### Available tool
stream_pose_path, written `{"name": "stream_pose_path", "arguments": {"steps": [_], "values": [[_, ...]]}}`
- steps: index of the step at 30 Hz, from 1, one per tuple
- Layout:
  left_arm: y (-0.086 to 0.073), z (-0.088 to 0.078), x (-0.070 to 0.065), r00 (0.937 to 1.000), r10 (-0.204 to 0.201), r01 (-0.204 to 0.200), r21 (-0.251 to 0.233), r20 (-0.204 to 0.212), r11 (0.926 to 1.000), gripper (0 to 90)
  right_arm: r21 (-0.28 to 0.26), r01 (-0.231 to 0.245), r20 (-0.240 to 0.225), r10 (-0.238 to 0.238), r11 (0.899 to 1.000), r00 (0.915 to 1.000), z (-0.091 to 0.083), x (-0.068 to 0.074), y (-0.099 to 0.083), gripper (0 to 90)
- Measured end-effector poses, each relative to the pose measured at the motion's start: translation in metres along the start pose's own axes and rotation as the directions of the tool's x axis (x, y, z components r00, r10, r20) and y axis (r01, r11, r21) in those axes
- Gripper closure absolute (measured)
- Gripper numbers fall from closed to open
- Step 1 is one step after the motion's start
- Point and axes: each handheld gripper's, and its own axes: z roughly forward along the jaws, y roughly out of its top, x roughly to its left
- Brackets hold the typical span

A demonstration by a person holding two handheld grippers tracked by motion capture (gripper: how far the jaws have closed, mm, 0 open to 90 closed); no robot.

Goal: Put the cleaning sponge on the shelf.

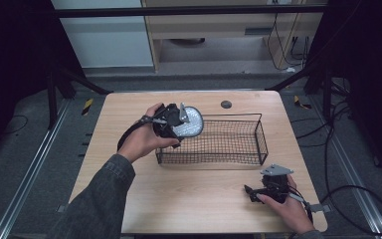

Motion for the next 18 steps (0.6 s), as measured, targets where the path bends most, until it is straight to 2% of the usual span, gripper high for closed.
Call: {"name": "stream_pose_path", "arguments": {"steps": [6, 10, 14, 15, 18], "values": [[0.007, 0.011, -0.003, 0.9996, 0.022, -0.022, 0.008, 0.018, 0.9997, 13.7, 0.003, 0.003, 0.000, -0.003, 1.000, 1.0000, 0.000, 0.000, 0.000, 0.3], [0.011, 0.018, -0.005, 0.9992, 0.039, -0.039, 0.002, 0.006, 0.9992, 13.8, -0.001, 0.009, -0.001, -0.009, 1.000, 1.0000, 0.001, -0.001, 0.000, 0.3], [0.016, 0.021, -0.006, 0.9993, 0.036, -0.036, -0.011, 0.010, 0.9993, 13.9, 0.001, 0.002, -0.004, -0.002, 1.000, 1.0000, 0.000, -0.001, 0.001, 0.3], [0.017, 0.026, -0.007, 0.9992, 0.033, -0.033, -0.007, 0.024, 0.9994, 14.1, 0.000, 0.006, -0.003, -0.006, 1.000, 1.0000, 0.001, -0.001, 0.001, 0.3], [0.016, 0.029, -0.007, 0.9987, 0.044, -0.044, 0.002, 0.024, 0.9990, 14.2, 0.002, 0.008, -0.002, -0.008, 1.000, 1.0000, 0.001, -0.001, 0.001, 0.3]]}}
